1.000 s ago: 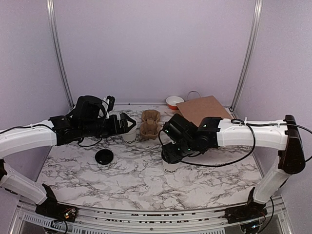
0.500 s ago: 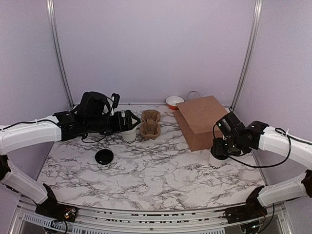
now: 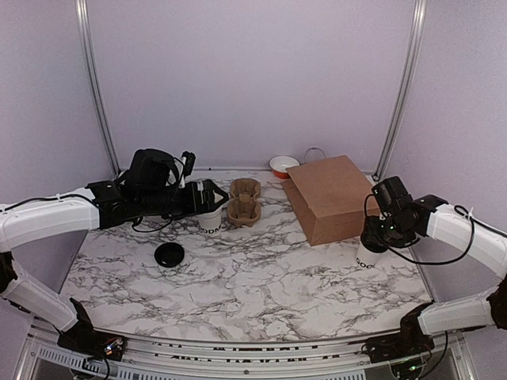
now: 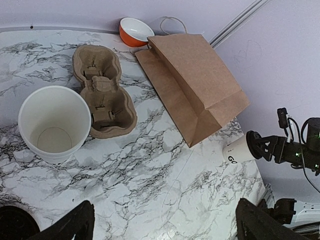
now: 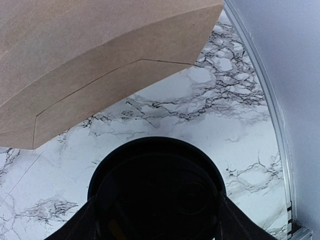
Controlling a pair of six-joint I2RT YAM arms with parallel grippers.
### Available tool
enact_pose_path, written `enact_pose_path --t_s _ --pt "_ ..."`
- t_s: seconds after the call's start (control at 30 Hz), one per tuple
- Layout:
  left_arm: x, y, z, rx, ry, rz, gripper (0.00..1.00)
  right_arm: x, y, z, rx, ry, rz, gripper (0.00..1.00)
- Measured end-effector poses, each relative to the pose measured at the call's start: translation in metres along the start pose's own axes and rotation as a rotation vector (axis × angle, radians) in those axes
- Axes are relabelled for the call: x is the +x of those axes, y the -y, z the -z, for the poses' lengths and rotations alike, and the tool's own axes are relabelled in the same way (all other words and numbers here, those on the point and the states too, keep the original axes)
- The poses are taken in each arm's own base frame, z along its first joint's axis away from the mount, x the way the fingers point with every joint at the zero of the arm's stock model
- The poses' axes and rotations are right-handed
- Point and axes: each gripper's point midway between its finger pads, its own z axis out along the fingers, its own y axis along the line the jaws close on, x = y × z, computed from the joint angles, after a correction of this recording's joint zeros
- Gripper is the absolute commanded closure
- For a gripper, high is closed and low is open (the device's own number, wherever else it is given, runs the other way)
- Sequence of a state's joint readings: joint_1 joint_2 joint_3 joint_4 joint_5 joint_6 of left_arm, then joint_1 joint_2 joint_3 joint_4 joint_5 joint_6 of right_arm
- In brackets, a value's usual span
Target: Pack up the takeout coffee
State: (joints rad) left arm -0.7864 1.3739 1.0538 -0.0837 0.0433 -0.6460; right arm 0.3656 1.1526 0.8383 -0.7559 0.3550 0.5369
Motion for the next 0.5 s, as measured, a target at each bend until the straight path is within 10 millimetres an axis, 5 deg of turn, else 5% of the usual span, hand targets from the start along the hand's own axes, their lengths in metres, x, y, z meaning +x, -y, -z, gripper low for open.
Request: enact_pose_path --t_s 0.23,0.5 --pt "0.0000 0.0001 0.0001 0.001 0.000 0.000 0.01 -0.0007 -0.0022 0.0000 -0.013 0.000 0.009 0.14" --pt "0.0000 0.0001 0.0001 0.000 0.000 0.000 0.01 0.0011 -0.0034 0.0004 -0.022 -0.009 0.010 0.07"
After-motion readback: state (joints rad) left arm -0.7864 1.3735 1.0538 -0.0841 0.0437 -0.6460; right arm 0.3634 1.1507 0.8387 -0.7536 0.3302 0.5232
